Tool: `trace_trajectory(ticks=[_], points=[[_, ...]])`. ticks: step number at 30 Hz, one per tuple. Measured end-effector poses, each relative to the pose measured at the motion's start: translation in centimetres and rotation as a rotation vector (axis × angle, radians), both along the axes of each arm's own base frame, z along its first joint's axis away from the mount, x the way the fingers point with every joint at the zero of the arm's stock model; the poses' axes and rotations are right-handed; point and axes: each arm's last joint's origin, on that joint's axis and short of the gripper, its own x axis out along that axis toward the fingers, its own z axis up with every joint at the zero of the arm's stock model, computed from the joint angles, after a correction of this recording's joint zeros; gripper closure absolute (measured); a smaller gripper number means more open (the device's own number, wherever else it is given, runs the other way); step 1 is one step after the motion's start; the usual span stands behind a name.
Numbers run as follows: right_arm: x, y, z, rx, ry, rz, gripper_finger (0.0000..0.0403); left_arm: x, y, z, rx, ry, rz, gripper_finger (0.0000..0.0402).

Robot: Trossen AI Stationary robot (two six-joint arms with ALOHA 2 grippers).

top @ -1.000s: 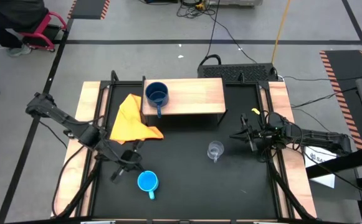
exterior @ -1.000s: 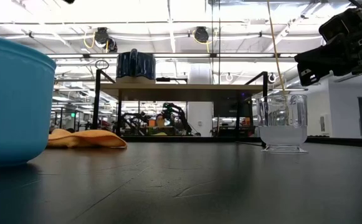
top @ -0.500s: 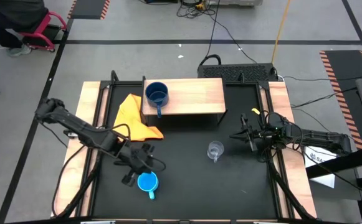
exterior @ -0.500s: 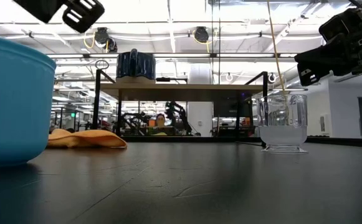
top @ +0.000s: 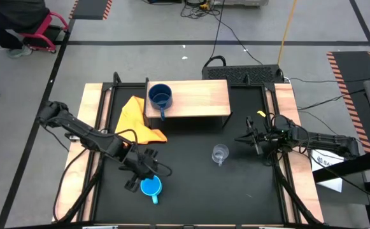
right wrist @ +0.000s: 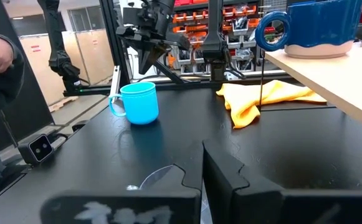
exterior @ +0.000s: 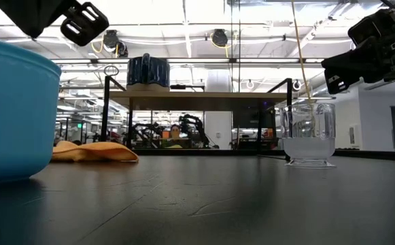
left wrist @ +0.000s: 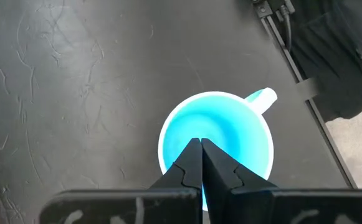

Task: Stack small to large cups/mugs on shelf
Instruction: Put the blue mug on the shelf

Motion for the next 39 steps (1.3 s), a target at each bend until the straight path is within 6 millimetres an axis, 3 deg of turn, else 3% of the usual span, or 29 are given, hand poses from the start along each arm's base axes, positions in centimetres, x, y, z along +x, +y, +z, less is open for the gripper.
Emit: trace_trajectory(ticks=[14, 39], points=[[0.00, 0.00, 0.00, 0.000, 0.000, 0.000, 0.0403, 0.01, 0.00, 0.02, -0.004, 0.000, 0.001, 0.0398], [0.00, 0.00, 0.00, 0.007, 0.001, 0.000, 0.0403, -0.01, -0.01, 0.02, -0.026, 0.020, 0.042, 0.0285]])
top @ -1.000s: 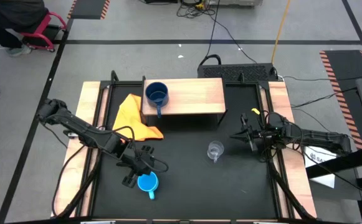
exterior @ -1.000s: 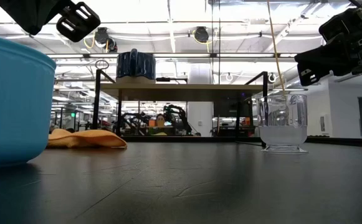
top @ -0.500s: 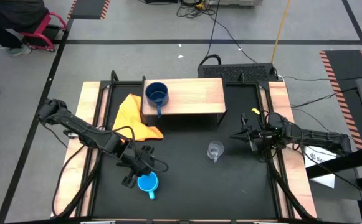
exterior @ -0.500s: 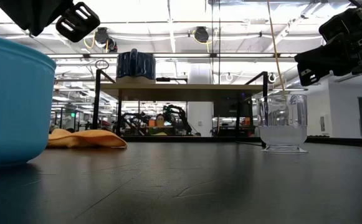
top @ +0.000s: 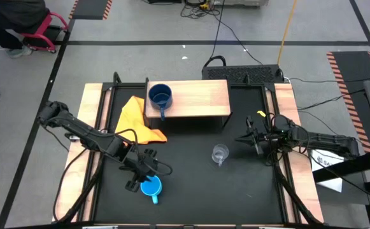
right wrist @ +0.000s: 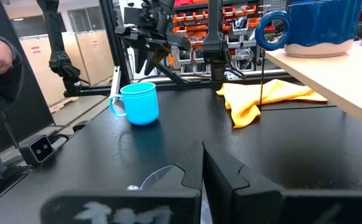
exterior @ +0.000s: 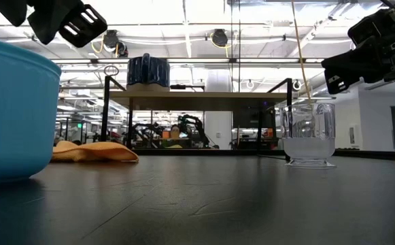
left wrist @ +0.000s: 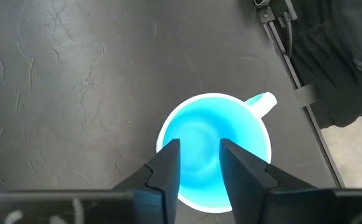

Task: Stack small to large cups/mugs on shelf
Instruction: Put the blue mug on the shelf

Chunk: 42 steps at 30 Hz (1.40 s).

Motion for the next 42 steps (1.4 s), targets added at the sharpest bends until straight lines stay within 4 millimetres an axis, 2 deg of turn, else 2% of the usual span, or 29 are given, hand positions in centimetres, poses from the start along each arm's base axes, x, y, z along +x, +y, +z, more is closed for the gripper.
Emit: trace_trajectory(ticks=[9, 23, 33, 42], points=[[0.0, 0.0, 0.0, 0.005, 0.001, 0.000, 0.0403, -0.5, 0.2, -0.3, 0.001, 0.072, 0.023, 0.0240], [0.0, 0.0, 0.0, 0.004, 0.001, 0.000, 0.0403, -0.7, 0.4, -0.6, 0.023, 0.118, 0.110, 0.0236], [0.0, 0.0, 0.0, 0.004, 0.001, 0.000, 0.0403, 0.9, -0.4, -4.3, 0.101, 0.231, 0.079, 0.0236], [0.0, 0.0, 0.0, -0.001, 0.000, 0.000, 0.0403, 1.0, -0.4, -4.4, 0.106, 0.235, 0.074, 0.0236]])
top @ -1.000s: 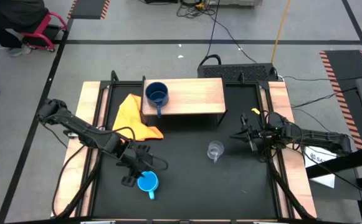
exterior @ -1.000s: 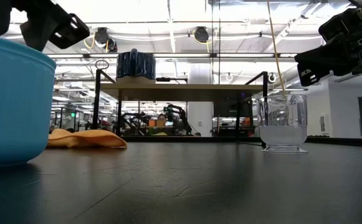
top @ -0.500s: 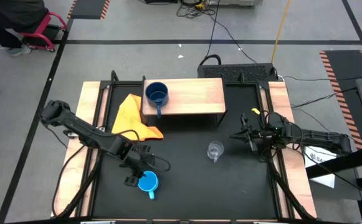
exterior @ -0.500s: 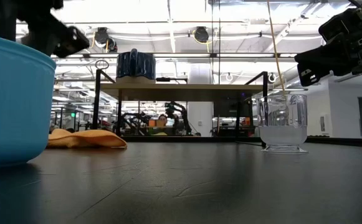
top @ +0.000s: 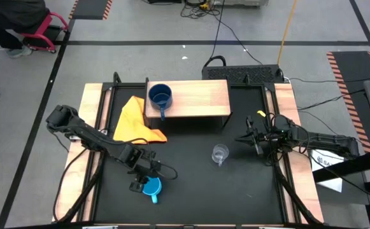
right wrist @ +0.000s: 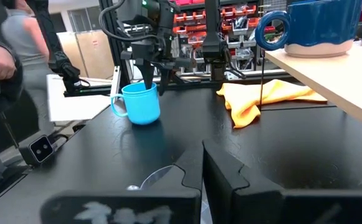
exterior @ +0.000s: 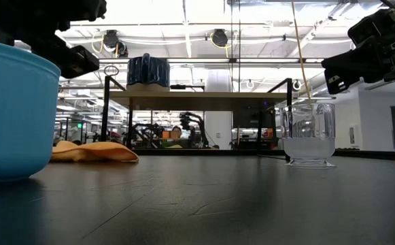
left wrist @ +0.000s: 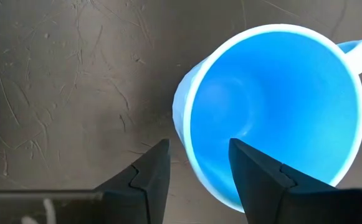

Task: Stack small to large cups/mugs on shelf
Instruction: Put the blue mug on the shelf

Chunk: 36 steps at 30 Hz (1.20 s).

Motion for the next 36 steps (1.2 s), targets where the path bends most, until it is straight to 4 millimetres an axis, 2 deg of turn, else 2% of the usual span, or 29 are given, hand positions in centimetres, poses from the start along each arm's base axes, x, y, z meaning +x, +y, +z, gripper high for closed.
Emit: trace_trajectory(ticks=[14, 24, 36], points=[[0.0, 0.0, 0.0, -0.006, -0.001, 0.000, 0.0403, 0.1, 0.0, 0.1, -0.024, 0.005, -0.011, 0.0236], [0.0, 0.0, 0.0, 0.008, 0.001, -0.001, 0.0403, 1.1, -0.4, 2.8, -0.045, -0.069, -0.039, 0.0236], [0.0, 0.0, 0.0, 0.012, 0.002, -0.001, 0.0403, 0.9, -0.2, 2.1, -0.002, -0.057, -0.030, 0.0236]])
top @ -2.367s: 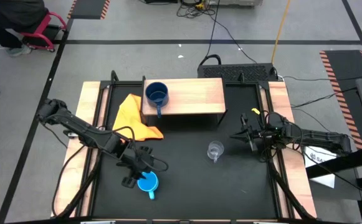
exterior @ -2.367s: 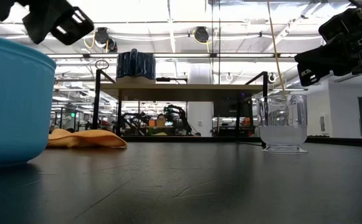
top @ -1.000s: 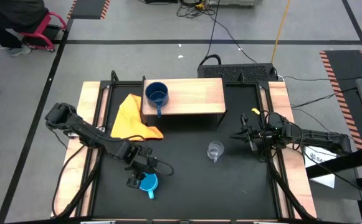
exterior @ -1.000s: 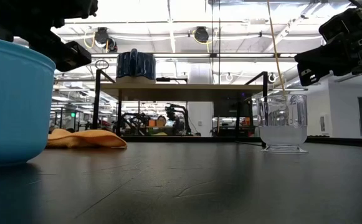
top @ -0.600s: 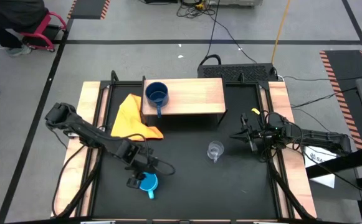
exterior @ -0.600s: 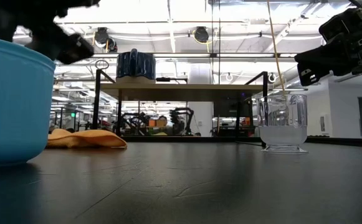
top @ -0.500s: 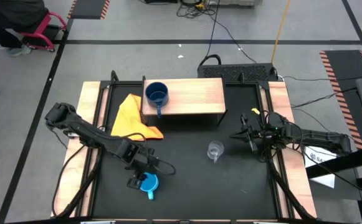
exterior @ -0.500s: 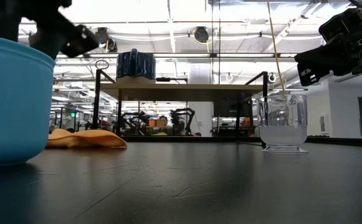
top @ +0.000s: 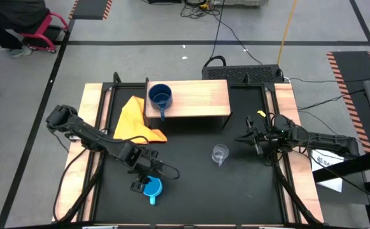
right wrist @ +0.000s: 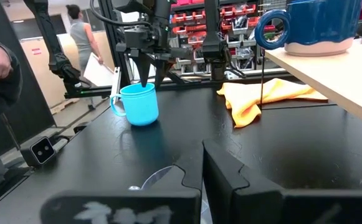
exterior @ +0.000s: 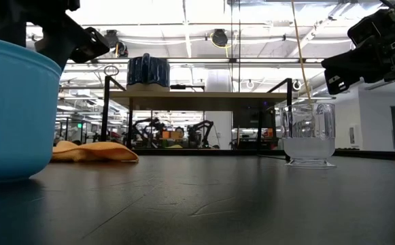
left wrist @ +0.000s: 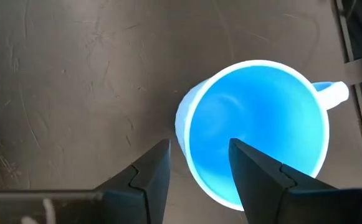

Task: Stack small to large cups/mugs on shelf
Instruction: Put the blue mug on the shelf

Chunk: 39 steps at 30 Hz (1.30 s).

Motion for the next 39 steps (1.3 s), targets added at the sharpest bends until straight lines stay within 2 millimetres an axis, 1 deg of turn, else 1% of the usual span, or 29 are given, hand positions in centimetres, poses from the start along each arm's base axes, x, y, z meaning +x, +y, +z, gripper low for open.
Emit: trace_trajectory(ticks=[5, 11, 29, 39], points=[[0.00, 0.00, 0.00, 0.000, 0.000, 0.000, 0.0403, 0.02, 0.00, 0.00, 0.002, -0.004, -0.001, 0.0236], [0.00, 0.00, 0.00, 0.000, 0.000, 0.000, 0.0403, 0.00, -0.08, -0.01, 0.046, -0.029, -0.019, 0.0236], [0.00, 0.00, 0.00, 0.001, 0.000, 0.000, 0.0403, 0.11, -0.34, 0.09, -0.011, -0.029, -0.036, 0.0236], [0.00, 0.00, 0.00, 0.011, 0.002, 0.000, 0.0403, 0.13, -0.77, -0.17, 0.013, -0.042, -0.041, 0.0236]])
